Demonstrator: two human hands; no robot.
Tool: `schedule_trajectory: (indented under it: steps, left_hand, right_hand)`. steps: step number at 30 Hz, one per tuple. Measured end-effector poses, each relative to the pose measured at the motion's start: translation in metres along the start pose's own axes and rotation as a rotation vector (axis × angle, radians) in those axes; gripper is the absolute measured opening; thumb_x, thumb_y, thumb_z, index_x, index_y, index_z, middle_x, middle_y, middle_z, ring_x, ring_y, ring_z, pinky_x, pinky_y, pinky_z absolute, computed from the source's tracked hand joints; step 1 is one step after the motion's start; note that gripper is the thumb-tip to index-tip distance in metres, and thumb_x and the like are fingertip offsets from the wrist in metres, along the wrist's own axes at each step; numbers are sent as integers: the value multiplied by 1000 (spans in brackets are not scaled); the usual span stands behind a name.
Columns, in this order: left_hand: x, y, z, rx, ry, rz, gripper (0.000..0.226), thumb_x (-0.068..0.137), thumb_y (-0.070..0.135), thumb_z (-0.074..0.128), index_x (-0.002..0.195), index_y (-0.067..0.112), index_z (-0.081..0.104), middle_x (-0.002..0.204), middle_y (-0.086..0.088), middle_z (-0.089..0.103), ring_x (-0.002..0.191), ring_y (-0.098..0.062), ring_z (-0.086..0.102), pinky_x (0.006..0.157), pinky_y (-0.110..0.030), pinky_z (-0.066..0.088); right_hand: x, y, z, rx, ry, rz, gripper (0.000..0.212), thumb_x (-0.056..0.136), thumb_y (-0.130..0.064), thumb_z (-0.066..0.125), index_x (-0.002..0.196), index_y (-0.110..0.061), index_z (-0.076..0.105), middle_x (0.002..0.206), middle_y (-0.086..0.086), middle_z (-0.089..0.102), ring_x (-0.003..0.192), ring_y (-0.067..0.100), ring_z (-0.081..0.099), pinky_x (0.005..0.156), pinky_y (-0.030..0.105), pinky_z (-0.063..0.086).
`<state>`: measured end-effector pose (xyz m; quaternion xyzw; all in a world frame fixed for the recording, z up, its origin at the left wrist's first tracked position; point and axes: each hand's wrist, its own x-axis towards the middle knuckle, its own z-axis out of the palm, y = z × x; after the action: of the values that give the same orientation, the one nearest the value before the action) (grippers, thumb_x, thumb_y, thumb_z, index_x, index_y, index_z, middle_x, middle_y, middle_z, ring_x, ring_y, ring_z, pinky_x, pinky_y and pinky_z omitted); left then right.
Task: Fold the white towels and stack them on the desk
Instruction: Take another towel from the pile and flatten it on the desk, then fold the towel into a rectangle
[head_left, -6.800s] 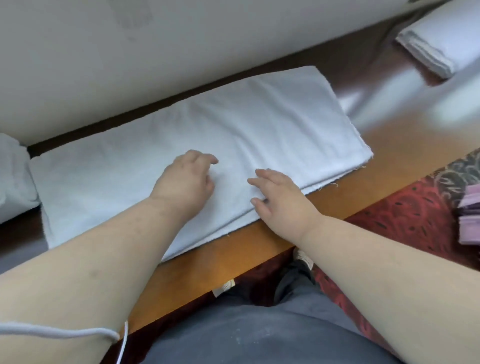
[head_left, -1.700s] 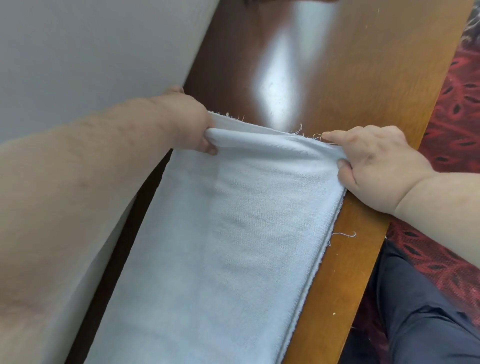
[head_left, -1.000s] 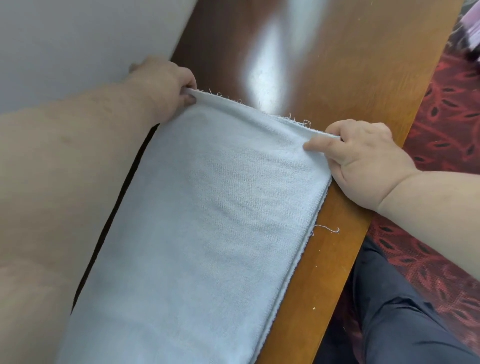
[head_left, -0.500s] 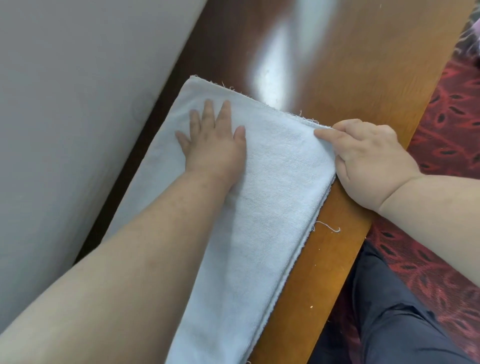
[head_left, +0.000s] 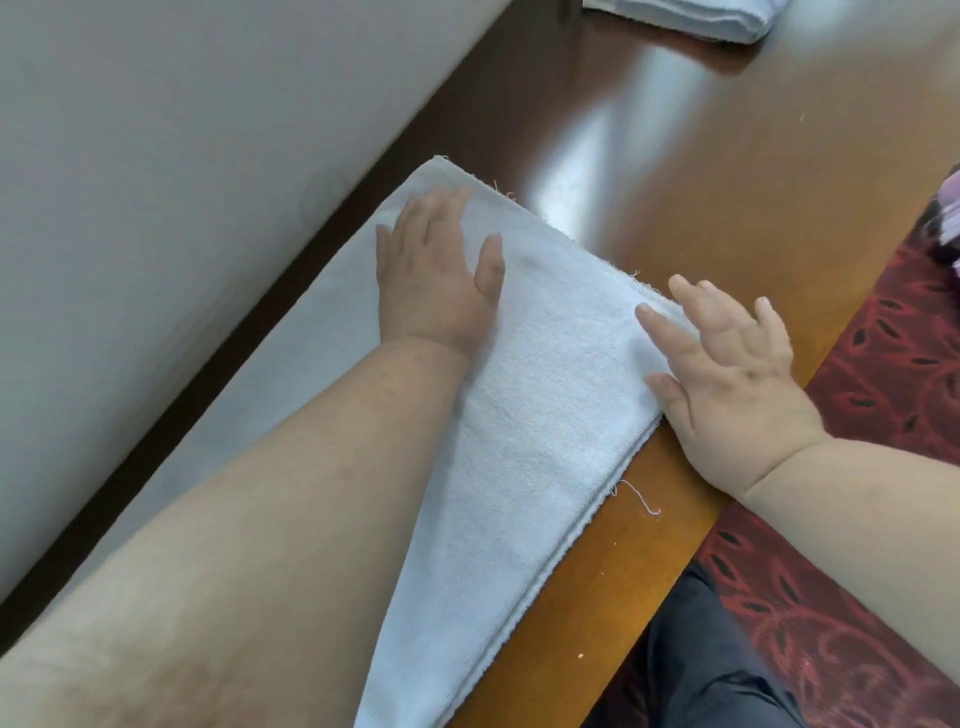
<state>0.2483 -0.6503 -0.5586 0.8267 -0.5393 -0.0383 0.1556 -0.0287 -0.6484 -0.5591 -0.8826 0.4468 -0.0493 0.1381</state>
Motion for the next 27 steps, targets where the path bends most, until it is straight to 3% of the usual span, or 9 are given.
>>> schedule_trajectory:
  steps: [3, 7, 12, 18, 23, 27]
  left_hand:
    - [12, -3, 1, 88, -112, -53, 65, 98, 51, 26, 155, 21, 21, 164, -2, 13, 151, -23, 5, 121, -47, 3]
    - [47, 4, 8, 251, -301, -95, 80, 90, 63, 21, 157, 24, 1, 165, -2, -7, 151, -29, -7, 119, -55, -2]
    - [66, 18, 15, 295, -306, -113, 82, 88, 61, 21, 157, 22, -1, 165, -3, -8, 150, -32, -7, 117, -59, -1]
    - [71, 28, 14, 216, -251, -112, 78, 92, 57, 28, 157, 21, 5, 166, 0, -1, 151, -28, -2, 119, -55, 0]
    - [-26, 31, -1, -37, -133, -141, 67, 96, 52, 36, 155, 26, 19, 164, -4, 13, 150, -24, 10, 120, -44, 8]
    - [-165, 13, -22, 109, -250, -236, 65, 97, 57, 23, 155, 27, 19, 164, -8, 10, 151, -28, 4, 121, -47, 3]
  right_hand:
    - [3, 1, -2, -135, -125, -96, 56, 103, -50, 16, 154, -30, 26, 162, 2, 27, 151, 27, 18, 118, 62, 12]
    - [9, 4, 0, -131, -99, -32, 58, 102, -48, 19, 152, -24, 36, 160, -6, 28, 151, 19, 16, 121, 57, 9]
    - [10, 3, 3, -80, -36, 96, 59, 102, -40, 21, 154, -15, 32, 163, -2, 23, 152, 18, 13, 122, 56, 8]
    - [11, 6, 2, -79, -53, 67, 57, 103, -45, 16, 155, -24, 28, 164, -2, 21, 153, 18, 5, 122, 56, 2]
    - [12, 8, 4, -84, -54, 78, 60, 103, -51, 17, 157, -25, 25, 165, -7, 16, 153, 14, 1, 123, 49, -6]
    - [5, 14, 4, -78, -61, 105, 60, 101, -50, 22, 156, -26, 27, 166, -5, 17, 153, 14, 4, 123, 49, -1]
